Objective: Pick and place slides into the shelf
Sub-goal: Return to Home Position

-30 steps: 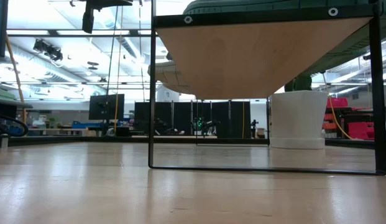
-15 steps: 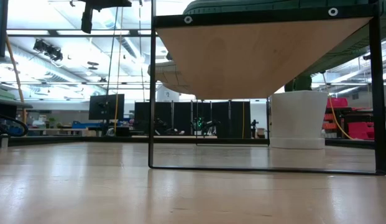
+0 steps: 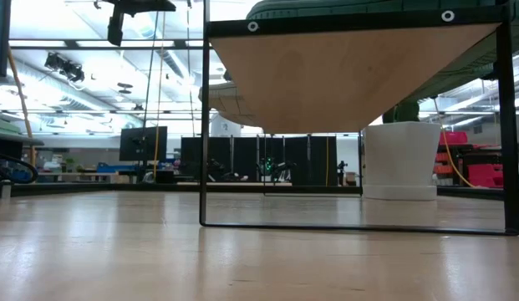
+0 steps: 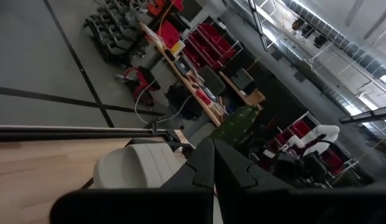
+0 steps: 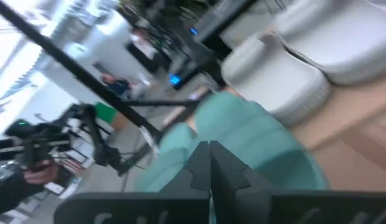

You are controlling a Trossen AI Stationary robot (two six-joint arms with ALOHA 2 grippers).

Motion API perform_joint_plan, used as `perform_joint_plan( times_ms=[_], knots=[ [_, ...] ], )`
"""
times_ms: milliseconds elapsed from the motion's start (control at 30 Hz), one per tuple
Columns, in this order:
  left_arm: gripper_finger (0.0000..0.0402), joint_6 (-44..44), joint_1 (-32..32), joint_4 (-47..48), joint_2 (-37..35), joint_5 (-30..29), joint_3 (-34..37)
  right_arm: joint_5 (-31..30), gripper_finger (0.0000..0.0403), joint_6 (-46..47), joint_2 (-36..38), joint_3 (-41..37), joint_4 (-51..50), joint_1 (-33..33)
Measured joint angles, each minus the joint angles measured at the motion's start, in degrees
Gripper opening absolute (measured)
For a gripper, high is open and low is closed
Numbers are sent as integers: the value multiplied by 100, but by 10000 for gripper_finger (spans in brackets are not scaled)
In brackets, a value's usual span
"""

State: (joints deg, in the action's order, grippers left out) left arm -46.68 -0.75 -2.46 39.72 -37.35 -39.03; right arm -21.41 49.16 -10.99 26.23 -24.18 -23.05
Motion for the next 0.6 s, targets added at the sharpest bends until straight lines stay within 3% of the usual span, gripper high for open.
perform_joint_plan(
  times_ms=[300, 600],
  knots=[
    [22, -2, 0, -15, 0, -14, 0, 106, 0, -839, 584, -1107, 1476, 7],
    [5, -226, 0, -101, 216, -14, 0, 413, 0, -849, 661, -2049, 2830, 4]
  ],
)
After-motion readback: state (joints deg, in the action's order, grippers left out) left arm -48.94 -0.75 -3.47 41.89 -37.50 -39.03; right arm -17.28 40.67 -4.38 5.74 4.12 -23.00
